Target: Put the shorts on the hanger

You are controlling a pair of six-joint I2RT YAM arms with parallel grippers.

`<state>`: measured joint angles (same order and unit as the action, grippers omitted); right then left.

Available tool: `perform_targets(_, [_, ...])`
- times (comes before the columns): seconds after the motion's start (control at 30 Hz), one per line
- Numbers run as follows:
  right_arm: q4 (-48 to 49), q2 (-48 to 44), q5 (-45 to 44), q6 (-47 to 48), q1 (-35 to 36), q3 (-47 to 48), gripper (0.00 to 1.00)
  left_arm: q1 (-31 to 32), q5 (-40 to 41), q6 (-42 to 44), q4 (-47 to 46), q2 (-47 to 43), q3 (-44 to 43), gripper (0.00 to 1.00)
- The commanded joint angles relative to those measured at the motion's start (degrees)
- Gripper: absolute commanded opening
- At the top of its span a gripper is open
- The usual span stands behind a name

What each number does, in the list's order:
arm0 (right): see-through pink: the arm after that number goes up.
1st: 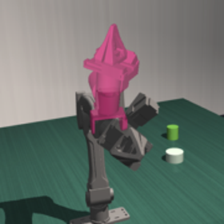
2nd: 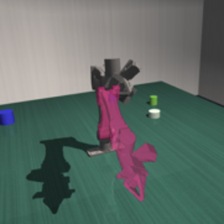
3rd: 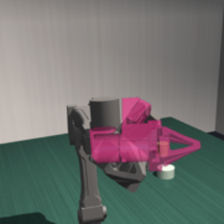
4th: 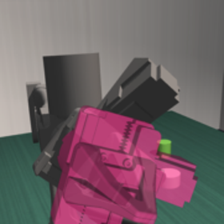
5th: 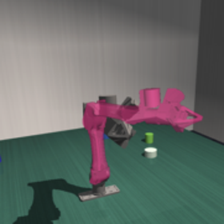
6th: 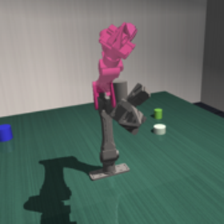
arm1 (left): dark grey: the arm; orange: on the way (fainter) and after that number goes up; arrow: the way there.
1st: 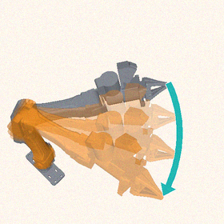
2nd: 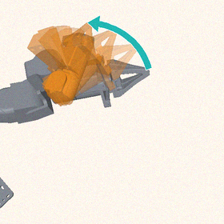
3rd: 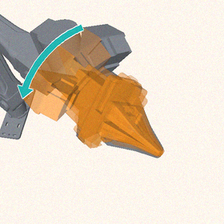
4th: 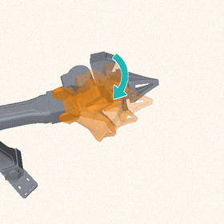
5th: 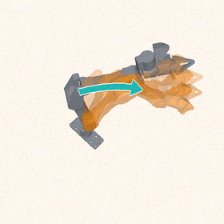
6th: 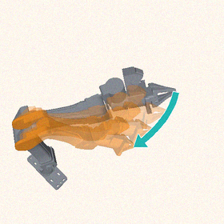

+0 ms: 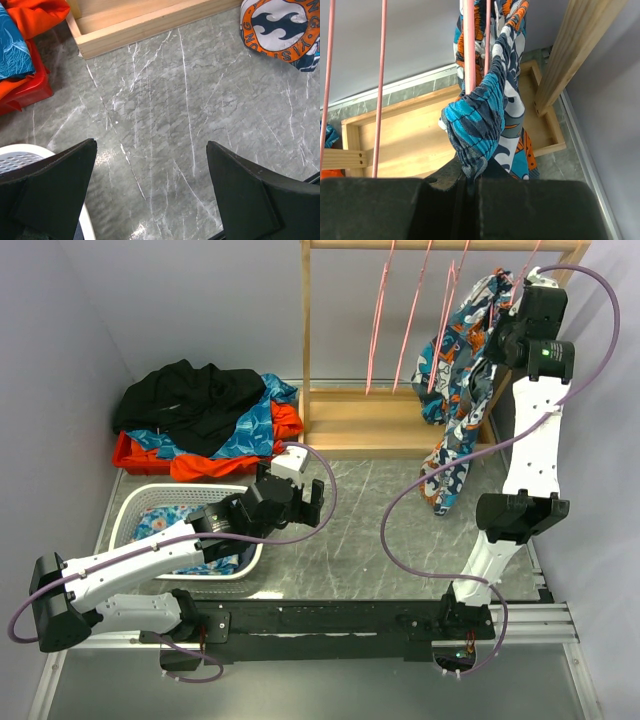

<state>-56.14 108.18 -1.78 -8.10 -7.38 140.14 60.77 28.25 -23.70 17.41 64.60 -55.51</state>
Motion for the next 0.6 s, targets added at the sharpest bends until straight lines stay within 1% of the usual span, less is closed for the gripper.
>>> perform_targets(0.0, [5.34,-0.95,0.03,-0.95,-0.62,0.14,0.02,-0.22,-1.09,-0.38,-1.68,-0.70,0.49,0.97])
perform_targets(0.07, [5.16,-1.39,-0.15,-1.83,-0.53,-0.12,0.09,-0.22,-1.62,-0.20,-1.85,-0.96,0.66,0.97])
perform_targets(0.1, [5.42,-2.09,-0.15,-2.09,-0.53,-0.47,0.18,-0.22,-1.71,-0.20,-1.94,-1.05,0.75,0.96])
perform_targets(0.17, [5.43,-2.80,-0.59,-3.06,-0.53,-1.62,0.30,-0.22,-1.88,-0.20,-2.12,-1.40,0.84,0.96])
perform_targets(0.2, [4.90,-3.50,-0.94,-3.41,-0.62,-2.32,0.42,-0.22,-1.80,-0.20,-2.20,-1.40,0.84,0.96])
perform_targets(0.27, [4.64,-4.29,-1.64,-4.55,-0.53,-3.20,0.48,-0.22,-1.88,-0.11,-2.20,-1.75,1.01,0.96])
perform_targets(0.3, [4.20,-5.16,-1.65,-4.99,-0.62,-3.99,0.54,-0.22,-1.80,-0.03,-2.20,-1.67,0.93,0.96])
perform_targets(0.37, [3.67,-6.22,-1.82,-6.49,-0.53,-4.78,0.59,-0.22,-2.06,0.06,-2.20,-1.76,0.66,0.96])
perform_targets(0.4, [3.15,-7.53,-1.74,-6.93,-0.45,-5.65,0.64,-0.22,-1.88,0.06,-2.20,-1.76,0.57,0.96])
perform_targets(0.47, [2.70,-9.30,-2.17,-8.33,-0.27,-6.89,0.68,-0.22,-1.53,-0.11,-2.03,-1.67,0.40,0.96])
perform_targets(0.5, [2.53,-11.31,-2.61,-8.60,-0.18,-8.29,0.72,-0.22,-1.53,-0.29,-1.94,-1.58,0.40,0.96])
perform_targets(0.57, [2.61,-14.90,-3.23,-9.04,0.43,-10.31,0.76,-0.22,-1.44,-0.99,-1.77,-1.58,0.49,0.96])
